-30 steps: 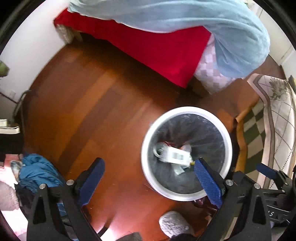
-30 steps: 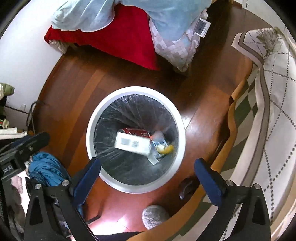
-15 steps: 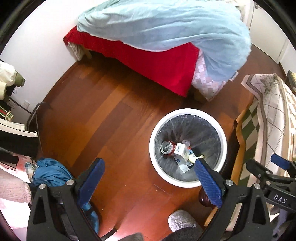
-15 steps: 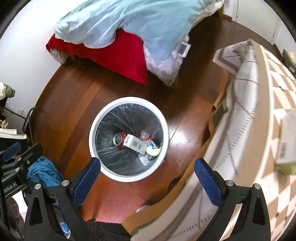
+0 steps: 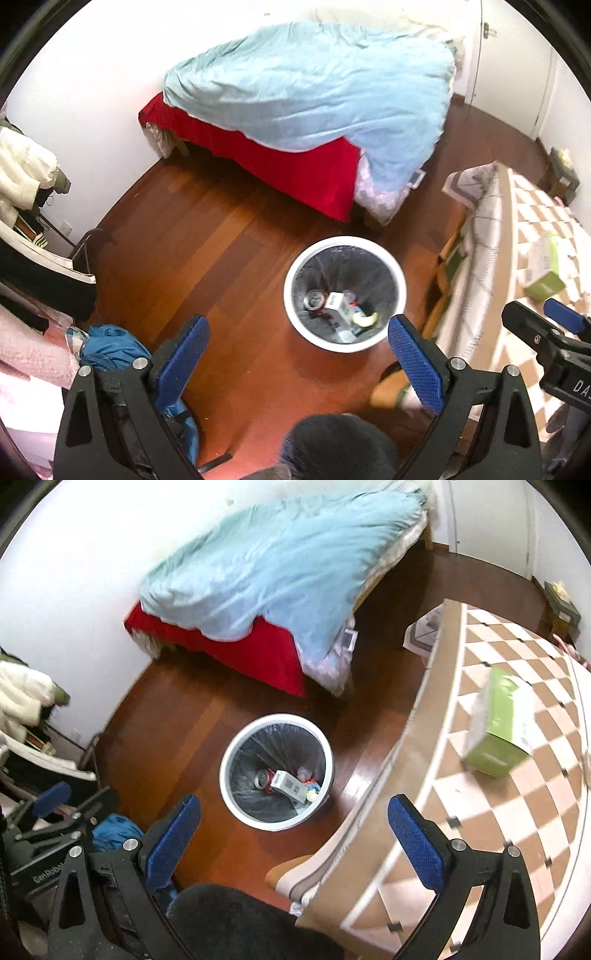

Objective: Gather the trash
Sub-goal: 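Move both tools back toward the table, then grasp the crumpled yellow-white wrapper with the right tool while the left tool grasps the green medicine box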

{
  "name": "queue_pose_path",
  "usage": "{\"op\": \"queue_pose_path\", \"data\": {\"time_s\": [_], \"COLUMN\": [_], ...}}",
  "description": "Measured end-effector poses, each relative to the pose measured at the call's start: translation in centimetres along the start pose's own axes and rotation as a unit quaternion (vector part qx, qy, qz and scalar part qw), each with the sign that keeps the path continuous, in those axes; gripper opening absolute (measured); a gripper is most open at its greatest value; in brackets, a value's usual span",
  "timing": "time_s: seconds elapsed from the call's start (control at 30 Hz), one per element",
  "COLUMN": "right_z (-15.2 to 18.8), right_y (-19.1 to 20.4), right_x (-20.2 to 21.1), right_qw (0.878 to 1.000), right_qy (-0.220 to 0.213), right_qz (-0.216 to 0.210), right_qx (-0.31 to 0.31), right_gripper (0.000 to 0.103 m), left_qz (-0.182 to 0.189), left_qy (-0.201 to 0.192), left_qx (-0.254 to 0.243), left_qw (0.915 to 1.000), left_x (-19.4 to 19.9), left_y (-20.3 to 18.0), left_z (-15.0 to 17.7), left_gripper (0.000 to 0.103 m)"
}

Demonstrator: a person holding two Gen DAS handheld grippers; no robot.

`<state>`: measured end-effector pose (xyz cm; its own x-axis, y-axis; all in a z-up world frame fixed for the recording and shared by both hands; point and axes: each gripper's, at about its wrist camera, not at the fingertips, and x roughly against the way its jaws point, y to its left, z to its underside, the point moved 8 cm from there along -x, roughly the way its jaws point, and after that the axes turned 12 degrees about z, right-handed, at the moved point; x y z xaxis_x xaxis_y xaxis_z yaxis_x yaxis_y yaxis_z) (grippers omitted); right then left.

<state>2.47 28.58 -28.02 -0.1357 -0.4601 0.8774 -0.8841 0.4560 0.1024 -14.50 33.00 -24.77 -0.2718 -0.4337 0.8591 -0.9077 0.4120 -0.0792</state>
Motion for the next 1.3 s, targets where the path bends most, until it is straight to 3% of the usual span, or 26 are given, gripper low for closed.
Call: {"op": "queue_pose_path", "data": {"time_s": [0.17, 0.3, 0.47, 0.7, 0.83, 0.93, 1.17, 1.3], "right_z": [0.7, 1.5, 2.9, 2.3, 1.1, 0.3, -0.9, -1.1], "right_y": [-5.1, -12.1, -22.9, -35.1, -38.1, -39.4, -41.0, -41.5], "right_x": [3.9, 6.1, 6.3, 1.6, -1.1, -3.5, -7.8, -9.0], "right_qw": [0.998, 0.992, 0.977, 0.955, 0.954, 0.954, 0.952, 0.950], "right_qy": [-0.016, -0.024, -0.008, 0.042, 0.064, 0.083, 0.133, 0.148], "right_qz": [-0.010, 0.024, 0.086, 0.142, 0.161, 0.173, 0.211, 0.222], "right_qx": [-0.062, -0.120, -0.197, -0.258, -0.246, -0.229, -0.180, -0.164], "right_gripper": [0.102, 0.102, 0.102, 0.102, 0.101, 0.087, 0.078, 0.063], "left_qz": [0.018, 0.054, 0.104, 0.123, 0.105, 0.099, 0.095, 0.084], "left_qy": [-0.022, -0.020, 0.009, 0.067, 0.095, 0.120, 0.166, 0.176], "left_qx": [-0.003, -0.038, -0.080, -0.123, -0.164, -0.174, -0.205, -0.222], "left_qw": [0.9996, 0.9976, 0.9913, 0.9825, 0.9763, 0.9722, 0.9598, 0.9554], "left_x": [3.0, 3.0, 0.0, -7.2, -10.5, -12.9, -16.5, -17.9], "left_y": [-4.5, -11.2, -20.9, -31.3, -34.4, -35.8, -37.8, -38.0], "left_z": [0.5, 0.2, -0.1, -2.3, -3.3, -3.6, -3.1, -2.8], "left_gripper": [0.099, 0.099, 0.099, 0.099, 0.099, 0.099, 0.098, 0.098]}}
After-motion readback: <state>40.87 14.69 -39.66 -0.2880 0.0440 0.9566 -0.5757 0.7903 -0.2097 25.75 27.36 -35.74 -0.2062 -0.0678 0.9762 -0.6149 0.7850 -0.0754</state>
